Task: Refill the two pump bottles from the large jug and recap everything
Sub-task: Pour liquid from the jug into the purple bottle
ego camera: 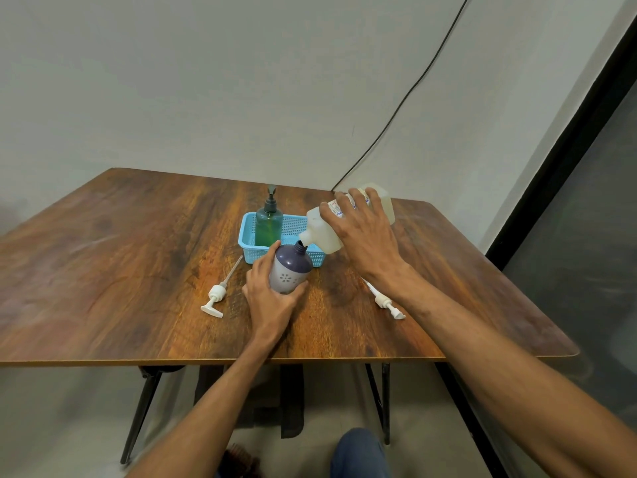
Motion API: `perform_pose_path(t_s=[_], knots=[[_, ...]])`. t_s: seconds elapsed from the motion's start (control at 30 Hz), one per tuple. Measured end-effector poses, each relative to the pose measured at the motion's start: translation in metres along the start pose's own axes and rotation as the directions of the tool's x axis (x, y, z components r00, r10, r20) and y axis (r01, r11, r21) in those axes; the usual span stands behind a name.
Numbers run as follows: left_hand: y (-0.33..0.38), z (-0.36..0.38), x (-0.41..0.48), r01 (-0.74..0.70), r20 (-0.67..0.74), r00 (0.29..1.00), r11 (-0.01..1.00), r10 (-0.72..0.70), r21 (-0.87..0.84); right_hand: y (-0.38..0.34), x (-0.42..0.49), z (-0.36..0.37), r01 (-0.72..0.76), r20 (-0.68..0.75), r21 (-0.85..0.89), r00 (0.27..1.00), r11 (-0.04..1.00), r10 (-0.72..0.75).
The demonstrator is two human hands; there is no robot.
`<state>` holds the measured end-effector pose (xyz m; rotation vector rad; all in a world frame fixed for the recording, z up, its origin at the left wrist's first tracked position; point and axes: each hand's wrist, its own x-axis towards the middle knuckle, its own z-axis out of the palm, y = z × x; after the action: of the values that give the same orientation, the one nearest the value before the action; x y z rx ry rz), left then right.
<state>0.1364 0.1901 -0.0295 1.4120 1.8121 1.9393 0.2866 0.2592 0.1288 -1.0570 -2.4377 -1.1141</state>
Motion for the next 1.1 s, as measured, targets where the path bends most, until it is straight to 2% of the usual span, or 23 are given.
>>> perform_pose_path(t_s=[0.2, 0.33, 0.4, 0.5, 0.57, 0.63, 0.8, 0.97, 1.1], knots=[[0.003, -0.001, -0.001, 0.009, 0.013, 1.000, 1.000, -0.008, -0.012, -0.003, -0.016, 0.010, -0.157, 0.030, 0.192, 0.988, 0.969, 0.154], [0.004, -0.001, -0.001, 0.014, 0.033, 0.999, 1.000, -0.014, -0.023, -0.006, -0.029, 0.014, -0.286, 0.035, 0.383, 0.955, 0.878, 0.296], [0.004, -0.002, -0.001, 0.010, 0.036, 0.999, 0.999, -0.009, -0.035, -0.009, -0.036, 0.012, -0.354, 0.065, 0.506, 0.925, 0.787, 0.374], [0.005, -0.002, -0.001, 0.010, 0.038, 0.999, 0.999, -0.009, -0.045, -0.015, -0.046, 0.016, -0.450, 0.184, 0.724, 0.856, 0.523, 0.483], [0.006, -0.003, -0.002, 0.014, 0.038, 0.999, 0.998, -0.012, -0.061, -0.025, -0.052, 0.025, -0.485, 0.256, 0.801, 0.807, 0.351, 0.532], [0.008, -0.003, -0.003, 0.021, 0.046, 0.999, 0.996, -0.017, -0.084, -0.036, -0.061, 0.036, -0.515, 0.311, 0.826, 0.756, 0.231, 0.576], [0.010, -0.003, -0.003, 0.044, 0.063, 0.997, 0.992, -0.036, -0.118, -0.053, -0.077, 0.054, -0.547, 0.417, 0.836, 0.677, 0.035, 0.607], [0.008, -0.003, -0.002, 0.076, 0.062, 0.996, 0.993, -0.071, -0.086, -0.061, -0.085, 0.064, -0.520, 0.444, 0.851, 0.636, -0.075, 0.631], [0.009, -0.002, -0.002, 0.094, 0.063, 0.994, 0.994, -0.090, -0.058, -0.063, -0.089, 0.066, -0.487, 0.451, 0.864, 0.637, -0.126, 0.625]])
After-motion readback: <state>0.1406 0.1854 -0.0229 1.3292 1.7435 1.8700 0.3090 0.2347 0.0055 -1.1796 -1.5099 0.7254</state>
